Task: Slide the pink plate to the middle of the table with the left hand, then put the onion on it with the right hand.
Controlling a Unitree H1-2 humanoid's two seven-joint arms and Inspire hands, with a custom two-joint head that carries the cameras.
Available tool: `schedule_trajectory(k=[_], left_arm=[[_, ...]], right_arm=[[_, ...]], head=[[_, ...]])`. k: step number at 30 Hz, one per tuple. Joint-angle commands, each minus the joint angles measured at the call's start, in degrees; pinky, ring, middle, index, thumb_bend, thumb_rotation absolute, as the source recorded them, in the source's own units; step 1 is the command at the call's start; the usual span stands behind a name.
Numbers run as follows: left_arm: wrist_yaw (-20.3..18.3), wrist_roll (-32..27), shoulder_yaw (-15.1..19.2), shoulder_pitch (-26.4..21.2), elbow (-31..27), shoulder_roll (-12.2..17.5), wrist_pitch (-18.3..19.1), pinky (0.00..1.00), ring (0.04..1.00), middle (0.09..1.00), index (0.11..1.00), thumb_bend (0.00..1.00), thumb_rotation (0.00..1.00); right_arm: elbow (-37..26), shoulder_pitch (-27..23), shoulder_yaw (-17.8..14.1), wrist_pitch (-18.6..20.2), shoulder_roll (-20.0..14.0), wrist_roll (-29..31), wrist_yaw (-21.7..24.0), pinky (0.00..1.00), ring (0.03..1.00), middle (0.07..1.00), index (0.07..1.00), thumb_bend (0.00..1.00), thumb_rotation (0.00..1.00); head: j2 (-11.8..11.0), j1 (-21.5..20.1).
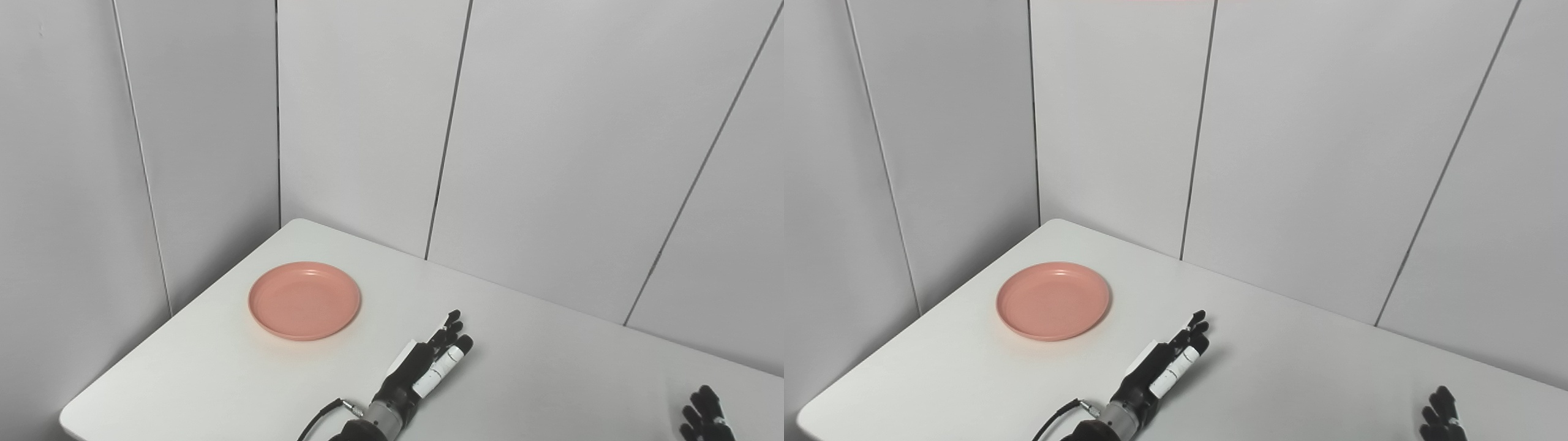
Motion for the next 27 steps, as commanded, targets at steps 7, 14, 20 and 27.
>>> schedule_trajectory(k=[7,14,20,27], left_arm=[[0.6,0.0,0.1,-2.4,-1.8,-0.1,-0.7,1.0,1.0,1.0,1.0,0.86,0.92],[-2.9,-4.8,0.5,-2.5,-3.6,0.7,-3.4,1.0,1.0,1.0,1.0,0.85,0.85],[-4.5,-5.1,0.4,-2.1,-9.8,2.1,-0.4,1.0,1.0,1.0,1.0,0.85,0.87],[-4.1,-2.5,0.6,-2.9,-14.4,4.8,0.3,1.0,1.0,1.0,1.0,0.79,0.9]], right_arm=[[2.1,0.7,-0.9,-3.0,-0.7,0.2,0.3,1.0,1.0,1.0,1.0,0.64,0.84],[1.1,1.2,-1.1,-2.2,-0.3,-0.4,-0.6,1.0,0.985,0.989,1.0,0.63,0.81],[1.8,1.2,-1.1,-2.9,-0.6,-0.7,-0.6,1.0,0.982,0.988,1.0,0.62,0.82],[2.2,1.0,-1.3,-3.0,-0.7,-0.1,-0.1,1.0,0.98,0.986,1.0,0.64,0.8]], head=[[0.1,-1.3],[0.2,-1.8],[0.0,-1.7],[-0.2,-1.5]])
